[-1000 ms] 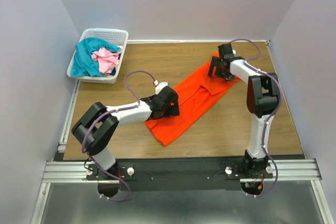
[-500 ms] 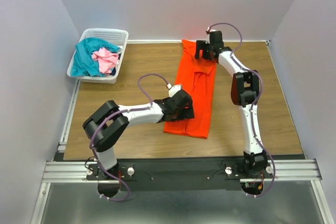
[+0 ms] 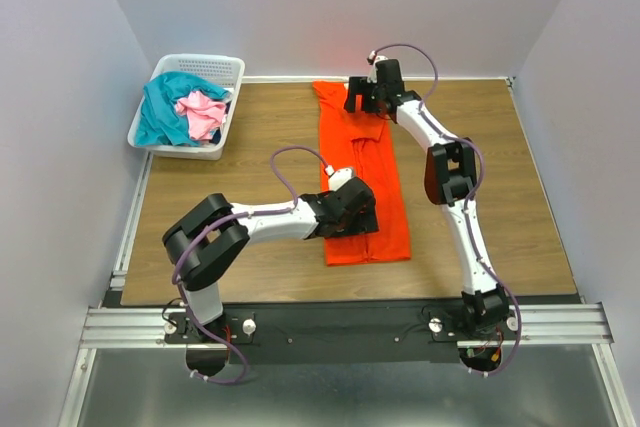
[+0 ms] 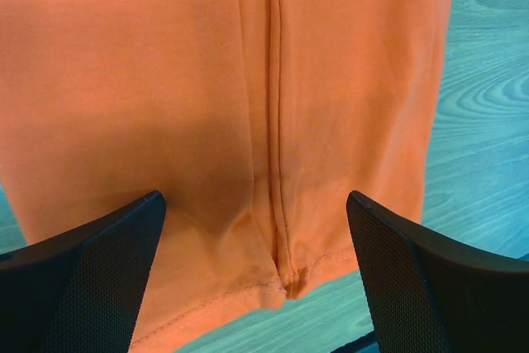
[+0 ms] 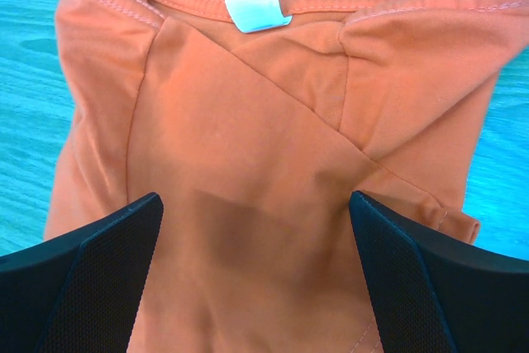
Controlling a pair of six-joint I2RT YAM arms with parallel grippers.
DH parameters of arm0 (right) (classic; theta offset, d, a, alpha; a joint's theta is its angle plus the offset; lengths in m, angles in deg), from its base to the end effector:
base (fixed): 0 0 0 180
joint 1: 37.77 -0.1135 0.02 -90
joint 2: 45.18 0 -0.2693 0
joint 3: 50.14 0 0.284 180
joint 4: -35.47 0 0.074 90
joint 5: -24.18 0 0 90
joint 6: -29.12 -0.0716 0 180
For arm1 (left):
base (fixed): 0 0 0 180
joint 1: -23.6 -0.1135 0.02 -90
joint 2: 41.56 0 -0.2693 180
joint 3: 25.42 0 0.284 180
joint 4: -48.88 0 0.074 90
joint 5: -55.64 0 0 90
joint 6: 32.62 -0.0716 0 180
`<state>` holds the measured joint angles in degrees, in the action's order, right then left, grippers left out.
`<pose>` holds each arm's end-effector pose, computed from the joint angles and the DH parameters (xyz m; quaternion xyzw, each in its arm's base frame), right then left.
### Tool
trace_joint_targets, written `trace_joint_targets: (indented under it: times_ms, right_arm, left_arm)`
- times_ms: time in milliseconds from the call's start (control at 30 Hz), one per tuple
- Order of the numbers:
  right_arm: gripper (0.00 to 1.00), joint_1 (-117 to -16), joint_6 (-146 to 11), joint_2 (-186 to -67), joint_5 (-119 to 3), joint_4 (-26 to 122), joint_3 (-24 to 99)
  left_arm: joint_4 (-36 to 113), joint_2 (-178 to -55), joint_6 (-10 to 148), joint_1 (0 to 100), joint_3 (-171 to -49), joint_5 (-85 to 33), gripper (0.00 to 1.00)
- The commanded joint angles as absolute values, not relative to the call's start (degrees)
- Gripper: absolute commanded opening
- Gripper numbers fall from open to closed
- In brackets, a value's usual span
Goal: Fold and stack the t-shirts
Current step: Fold the tshirt
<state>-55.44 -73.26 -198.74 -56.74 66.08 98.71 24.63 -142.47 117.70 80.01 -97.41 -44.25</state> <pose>0.6276 0.2118 0.1264 -0.0772 0.8829 0.1866 0.4239 0.2350 -0.3316 0.1249 -0.0595 0.9438 -0.2251 0.2347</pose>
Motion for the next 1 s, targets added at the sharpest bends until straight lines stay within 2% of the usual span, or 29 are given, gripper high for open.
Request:
trace_joint_targets:
  times_ms: [0,233,333,400,567,600,733,900,967]
  right_arm:
    - [1.0,-56.05,-75.56,-199.62,-58.26,70.25,98.37]
    - [1.0,-55.97,-74.15,-184.6,-60.8,70.25,97.15]
    - [1.0,-55.97,-74.5,-177.22,-64.75,70.34,91.18]
    - [1.0,-56.05,-73.98,-169.05,-65.56,70.34,83.02]
    - [1.0,-56.05,-79.58,-146.59,-76.88,70.25,58.24]
    - [1.0,-56.05,-80.99,-143.56,-77.68,70.25,49.85]
    - [1.0,-56.05,-89.59,-130.73,-78.91,69.9,33.04]
    - [1.0,-56.05,-94.18,-120.17,-76.99,69.03,19.72]
    - [1.0,-56.05,-95.76,-116.3,-77.5,69.02,15.24]
  left_arm:
    - [18.49,-140.89,117.86,80.65,-98.43,-46.92,0.98]
    - [11.64,-136.32,113.64,81.09,-103.1,-53.25,0.98]
    - [11.2,-132.63,111.79,81.09,-101.7,-53.08,0.98]
    - [10.67,-129.64,111.44,81.09,-99.25,-52.99,0.98]
    - [10.75,-123.15,112.84,81.09,-92.21,-51.41,0.98]
    - [11.45,-122.17,113.45,81.17,-89.59,-50.89,0.98]
    - [15.22,-118.39,113.81,81.17,-83.87,-47.74,0.98]
    - [20.24,-117.85,113.28,81.26,-79.11,-42.8,0.98]
    - [21.47,-118.12,113.28,81.35,-77.88,-41.4,0.93]
